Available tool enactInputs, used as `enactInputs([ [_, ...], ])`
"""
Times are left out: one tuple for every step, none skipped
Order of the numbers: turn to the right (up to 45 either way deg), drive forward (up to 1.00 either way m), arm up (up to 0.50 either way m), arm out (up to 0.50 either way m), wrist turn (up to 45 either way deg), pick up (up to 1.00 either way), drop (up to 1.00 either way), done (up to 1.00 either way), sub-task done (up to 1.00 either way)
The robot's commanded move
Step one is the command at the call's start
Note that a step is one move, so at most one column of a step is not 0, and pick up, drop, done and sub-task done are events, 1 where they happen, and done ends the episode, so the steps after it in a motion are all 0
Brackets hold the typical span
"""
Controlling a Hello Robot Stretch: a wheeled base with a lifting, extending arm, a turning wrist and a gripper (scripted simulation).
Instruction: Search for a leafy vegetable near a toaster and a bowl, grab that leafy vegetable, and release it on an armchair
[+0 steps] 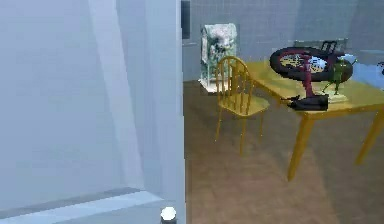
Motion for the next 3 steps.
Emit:
enactInputs([
  [-45.0,0.00,0.00,0.00,0.0,0.00,0.00,0.00,0.00],
  [-45.0,0.00,0.00,0.00,0.0,0.00,0.00,0.00,0.00],
  [-12.0,0.00,0.00,0.00,0.0,0.00,0.00,0.00,0.00],
])
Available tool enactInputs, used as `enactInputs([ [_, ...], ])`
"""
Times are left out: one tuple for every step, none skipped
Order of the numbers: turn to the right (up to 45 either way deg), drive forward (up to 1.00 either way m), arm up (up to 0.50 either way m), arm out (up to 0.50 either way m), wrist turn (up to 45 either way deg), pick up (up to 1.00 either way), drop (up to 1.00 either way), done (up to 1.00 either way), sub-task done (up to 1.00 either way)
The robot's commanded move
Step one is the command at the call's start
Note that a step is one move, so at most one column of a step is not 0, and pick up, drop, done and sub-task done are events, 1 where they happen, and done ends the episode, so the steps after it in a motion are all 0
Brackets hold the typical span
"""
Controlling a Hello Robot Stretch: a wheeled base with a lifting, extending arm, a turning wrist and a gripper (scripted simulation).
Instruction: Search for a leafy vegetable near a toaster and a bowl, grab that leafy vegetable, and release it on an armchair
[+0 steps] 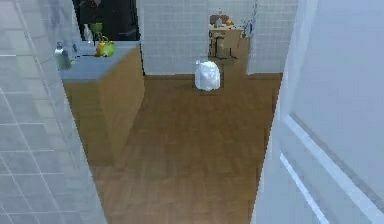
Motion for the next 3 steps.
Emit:
enactInputs([
  [0.0,0.90,0.00,0.00,0.0,0.00,0.00,0.00,0.00],
  [27.0,0.00,0.00,0.00,0.0,0.00,0.00,0.00,0.00],
  [0.0,0.55,0.00,0.00,0.0,0.00,0.00,0.00,0.00],
])
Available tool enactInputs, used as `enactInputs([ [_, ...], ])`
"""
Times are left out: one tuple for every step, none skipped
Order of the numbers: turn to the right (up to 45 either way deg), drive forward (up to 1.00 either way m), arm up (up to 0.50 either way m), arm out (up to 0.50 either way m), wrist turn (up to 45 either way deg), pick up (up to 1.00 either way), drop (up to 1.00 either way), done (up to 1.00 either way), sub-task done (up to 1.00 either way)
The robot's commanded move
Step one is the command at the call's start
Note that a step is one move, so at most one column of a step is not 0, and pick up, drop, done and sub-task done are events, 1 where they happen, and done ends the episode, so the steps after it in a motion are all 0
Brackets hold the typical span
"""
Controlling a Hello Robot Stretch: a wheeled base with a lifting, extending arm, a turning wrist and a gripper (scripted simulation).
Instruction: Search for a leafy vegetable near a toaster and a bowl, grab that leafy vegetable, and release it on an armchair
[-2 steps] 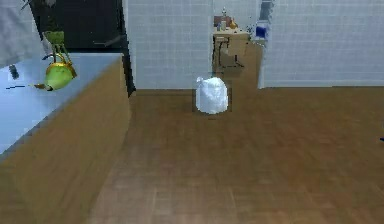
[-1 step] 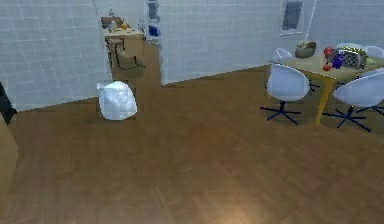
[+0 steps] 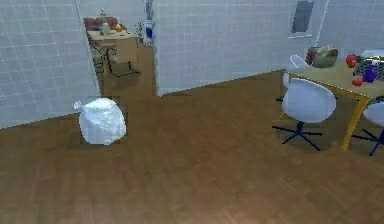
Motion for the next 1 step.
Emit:
enactInputs([
  [45.0,0.00,0.00,0.00,0.0,0.00,0.00,0.00,0.00],
])
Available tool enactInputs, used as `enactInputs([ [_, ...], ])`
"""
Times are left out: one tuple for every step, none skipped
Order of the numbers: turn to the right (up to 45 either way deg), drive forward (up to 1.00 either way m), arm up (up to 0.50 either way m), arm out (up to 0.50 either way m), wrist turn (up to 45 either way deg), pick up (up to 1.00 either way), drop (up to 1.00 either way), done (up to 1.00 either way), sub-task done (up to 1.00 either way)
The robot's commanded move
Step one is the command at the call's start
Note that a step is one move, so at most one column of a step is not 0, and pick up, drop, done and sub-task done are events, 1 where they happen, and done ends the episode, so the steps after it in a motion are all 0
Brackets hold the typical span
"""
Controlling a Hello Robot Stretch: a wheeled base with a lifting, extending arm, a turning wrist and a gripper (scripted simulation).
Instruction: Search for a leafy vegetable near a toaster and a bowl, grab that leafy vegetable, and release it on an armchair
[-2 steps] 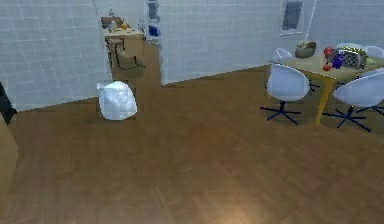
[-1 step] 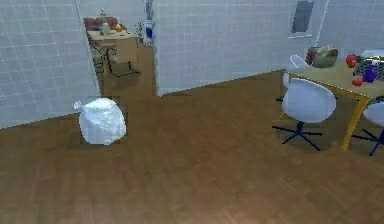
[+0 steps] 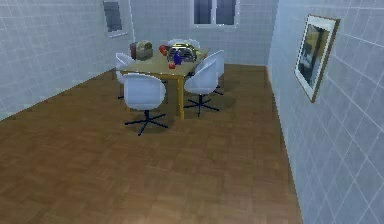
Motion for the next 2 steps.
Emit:
enactInputs([
  [12.0,0.00,0.00,0.00,0.0,0.00,0.00,0.00,0.00],
  [0.0,1.00,0.00,0.00,0.0,0.00,0.00,0.00,0.00],
])
